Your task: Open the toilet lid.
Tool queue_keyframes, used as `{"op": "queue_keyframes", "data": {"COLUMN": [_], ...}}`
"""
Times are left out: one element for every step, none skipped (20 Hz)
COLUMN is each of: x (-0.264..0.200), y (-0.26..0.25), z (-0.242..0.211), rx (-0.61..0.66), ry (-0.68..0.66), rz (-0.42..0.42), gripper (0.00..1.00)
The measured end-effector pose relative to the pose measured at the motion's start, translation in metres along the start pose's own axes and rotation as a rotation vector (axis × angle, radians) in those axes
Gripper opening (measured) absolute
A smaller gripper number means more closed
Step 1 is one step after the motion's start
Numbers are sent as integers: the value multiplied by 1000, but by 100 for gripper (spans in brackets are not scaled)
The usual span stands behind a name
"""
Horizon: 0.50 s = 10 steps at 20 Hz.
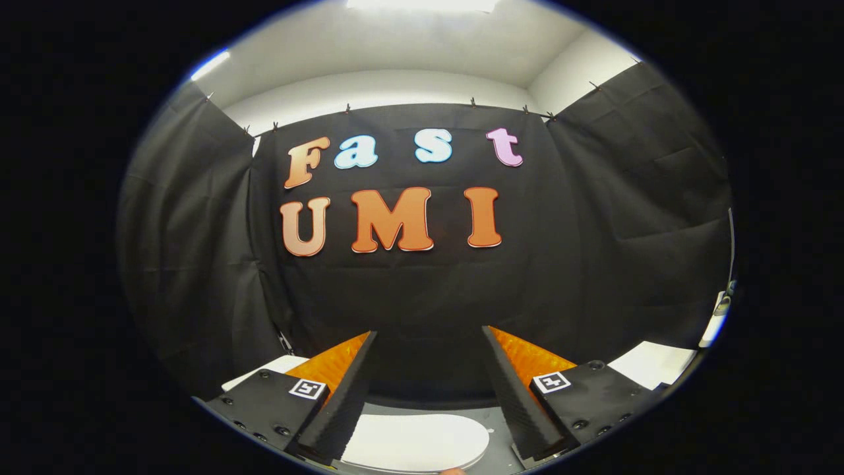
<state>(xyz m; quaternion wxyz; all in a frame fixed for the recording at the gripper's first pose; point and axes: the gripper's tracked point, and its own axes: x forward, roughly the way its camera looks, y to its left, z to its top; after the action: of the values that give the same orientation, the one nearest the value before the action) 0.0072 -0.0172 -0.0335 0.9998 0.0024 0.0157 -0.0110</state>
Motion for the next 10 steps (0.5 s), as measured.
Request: {"op": "queue_keyframes", "data": {"x": [4, 6, 8, 10, 13, 15, 16, 17, 18, 20], "y": [-4, -9, -14, -19, -24, -29, -33, -37, -42, -48], "z": [-9, -18, -28, -40, -52, -65, -78, -92, -104, -116], "rx": [3, 7, 12, 19, 26, 31, 35, 38, 41, 48], "ry": [8, 17, 27, 40, 54, 69, 85, 100, 113, 120], "rz": [-8, -16, -26, -38, -48, -56, -64, -74, -82, -92], "gripper": [98, 98, 98, 98, 98, 98, 98, 98, 98, 98]}}
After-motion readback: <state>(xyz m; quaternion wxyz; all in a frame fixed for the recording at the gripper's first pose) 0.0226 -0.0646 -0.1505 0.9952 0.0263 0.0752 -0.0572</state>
